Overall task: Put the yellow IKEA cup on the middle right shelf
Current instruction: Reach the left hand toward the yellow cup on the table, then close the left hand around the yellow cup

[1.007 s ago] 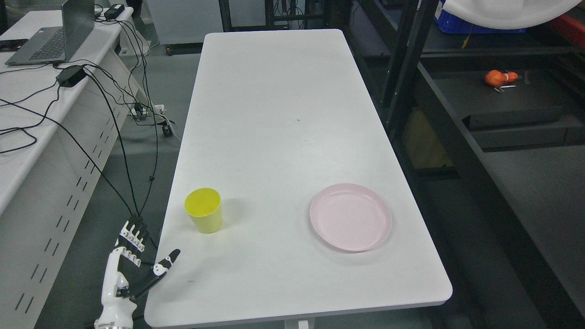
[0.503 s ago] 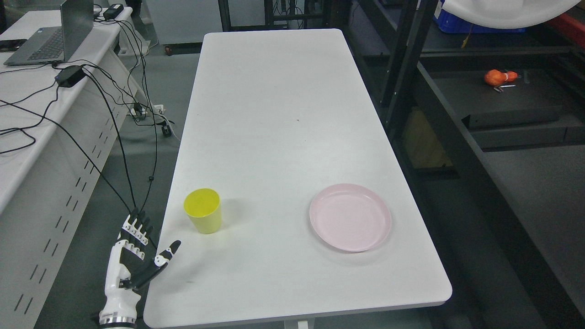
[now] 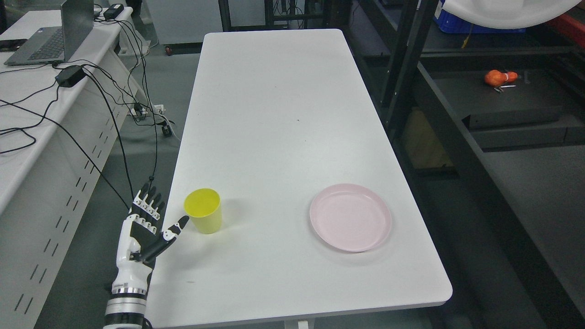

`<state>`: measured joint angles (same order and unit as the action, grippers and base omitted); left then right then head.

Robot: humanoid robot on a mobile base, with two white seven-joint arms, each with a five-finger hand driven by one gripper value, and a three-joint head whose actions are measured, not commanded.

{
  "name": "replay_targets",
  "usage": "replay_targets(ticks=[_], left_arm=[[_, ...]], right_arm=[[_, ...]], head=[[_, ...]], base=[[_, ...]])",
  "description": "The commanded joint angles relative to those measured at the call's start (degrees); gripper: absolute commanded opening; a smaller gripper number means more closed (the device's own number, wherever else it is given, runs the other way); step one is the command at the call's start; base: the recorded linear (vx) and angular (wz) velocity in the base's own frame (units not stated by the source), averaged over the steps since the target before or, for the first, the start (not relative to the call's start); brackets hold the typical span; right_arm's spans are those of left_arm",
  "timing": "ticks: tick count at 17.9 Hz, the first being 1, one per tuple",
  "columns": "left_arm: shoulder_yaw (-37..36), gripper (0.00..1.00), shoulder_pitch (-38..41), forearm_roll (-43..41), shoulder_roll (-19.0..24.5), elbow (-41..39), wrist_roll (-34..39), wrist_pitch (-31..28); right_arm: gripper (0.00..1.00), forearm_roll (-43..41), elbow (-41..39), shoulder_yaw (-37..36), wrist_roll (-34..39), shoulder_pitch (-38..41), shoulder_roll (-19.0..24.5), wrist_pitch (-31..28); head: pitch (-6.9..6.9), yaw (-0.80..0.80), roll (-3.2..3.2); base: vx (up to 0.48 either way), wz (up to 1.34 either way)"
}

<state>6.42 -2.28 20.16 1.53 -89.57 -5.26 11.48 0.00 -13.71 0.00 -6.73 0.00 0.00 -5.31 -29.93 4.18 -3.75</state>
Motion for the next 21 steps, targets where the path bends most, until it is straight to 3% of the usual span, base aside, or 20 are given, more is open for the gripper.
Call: replay_targets(ticks=[1,5,13,16,21], left_arm=[[-4.82,0.97,-2.82,0.32,-0.21,6.43,-3.09,-0.23],[-5.8,0.98,-2.99,0.32,-0.53,6.96,-3.09,-4.71],[-4.22,0.98,-6.24,-0.03,-0.53,11.79,-3.0,-6.39],[-4.22,0.97,-6.77,-1.43,-0.53,11.79,-3.09,-9.71],[-4.22,0.73,-7.21,-1.52,-0.53,12.23,-3.0,-10.69]], right_arm=[[0.99,-1.41,0.0,0.97,0.05,0.79,-1.0,-0.05],[0.99,-1.41,0.0,0.97,0.05,0.79,-1.0,-0.05],[0.99,-1.41,0.0,0.97,0.05,0.79,-1.0,-0.05],[0.99,-1.41,0.0,0.97,0.05,0.79,-1.0,-0.05],[0.99,-1.41,0.0,0.97,0.05,0.79,-1.0,-0.05]], head=[[0.0,0.0,0.0],[0.0,0.0,0.0],[0.0,0.0,0.0],[0.0,0.0,0.0],[0.0,0.0,0.0]], base=[[0.0,0.0],[0.0,0.0],[0.0,0.0],[0.0,0.0],[0.0,0.0]])
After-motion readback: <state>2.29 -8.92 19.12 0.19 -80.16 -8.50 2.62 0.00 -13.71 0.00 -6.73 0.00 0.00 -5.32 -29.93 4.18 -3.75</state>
